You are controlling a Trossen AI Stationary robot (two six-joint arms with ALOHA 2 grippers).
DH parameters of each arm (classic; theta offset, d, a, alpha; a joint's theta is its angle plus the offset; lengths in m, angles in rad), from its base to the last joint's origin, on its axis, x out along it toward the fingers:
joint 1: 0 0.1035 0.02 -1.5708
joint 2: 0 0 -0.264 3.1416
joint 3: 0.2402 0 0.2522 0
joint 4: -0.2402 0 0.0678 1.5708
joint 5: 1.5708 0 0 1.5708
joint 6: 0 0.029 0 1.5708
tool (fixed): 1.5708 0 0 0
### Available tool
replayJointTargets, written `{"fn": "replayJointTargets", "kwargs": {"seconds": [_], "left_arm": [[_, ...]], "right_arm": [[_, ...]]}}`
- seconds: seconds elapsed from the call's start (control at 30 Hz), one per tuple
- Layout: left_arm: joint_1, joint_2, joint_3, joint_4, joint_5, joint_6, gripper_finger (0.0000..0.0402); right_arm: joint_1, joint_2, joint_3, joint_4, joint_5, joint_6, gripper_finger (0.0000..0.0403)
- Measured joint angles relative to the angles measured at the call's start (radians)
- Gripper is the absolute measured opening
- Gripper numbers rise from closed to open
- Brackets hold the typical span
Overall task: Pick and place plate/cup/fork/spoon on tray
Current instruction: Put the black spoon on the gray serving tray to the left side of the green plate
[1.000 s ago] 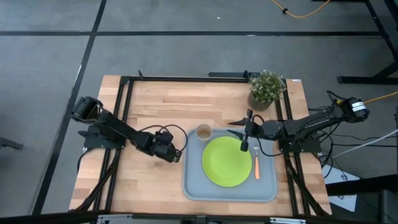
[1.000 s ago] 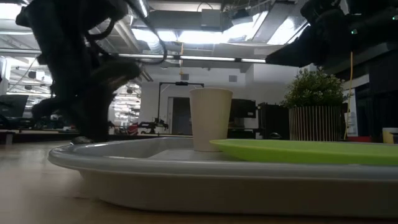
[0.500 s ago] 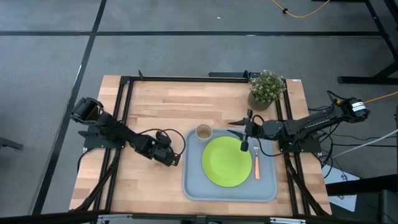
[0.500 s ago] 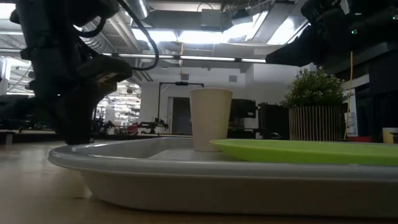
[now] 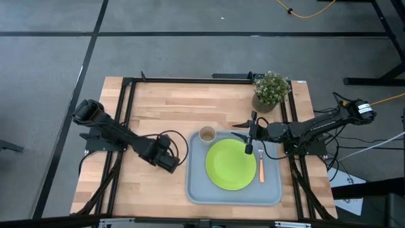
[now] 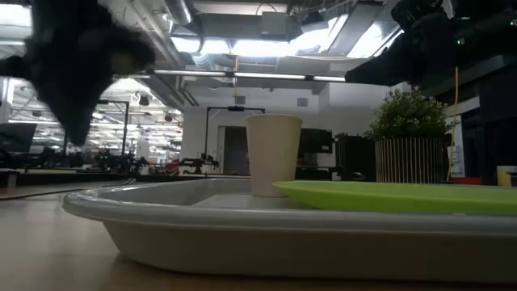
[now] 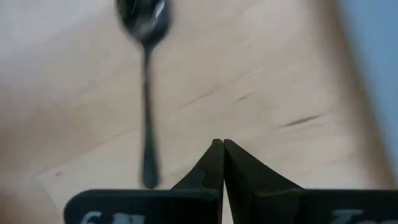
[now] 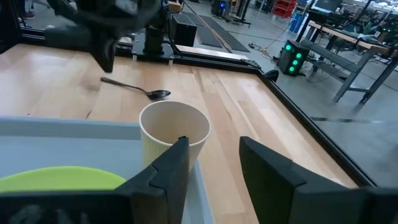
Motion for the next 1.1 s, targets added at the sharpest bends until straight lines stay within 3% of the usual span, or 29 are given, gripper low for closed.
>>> {"fn": "replayJointTargets", "kwargs": {"seconds": [0.2,0.53,0.7,0.93,1.1], "left_arm": [[0.015,-0.001,0.035,-0.080,-0.121,0.061,0.0000],[0.066,-0.001,-0.103,-0.046,0.065,0.069,0.0026],[0.083,-0.001,-0.108,-0.044,0.060,0.066,0.0029],[0.091,-0.001,-0.108,-0.031,-0.034,0.122,0.0023],[0.093,-0.001,-0.108,-0.031,-0.051,0.159,0.0045]], "right_arm": [[0.000,0.000,0.000,-0.002,-0.001,0.001,0.0146],[0.000,0.001,0.000,-0.039,-0.003,0.053,0.0146],[0.000,0.001,0.000,-0.042,-0.003,0.052,0.0146],[0.000,0.001,0.000,-0.046,-0.012,0.055,0.0146],[0.000,0.001,0.000,-0.046,-0.055,0.056,0.0146]]}}
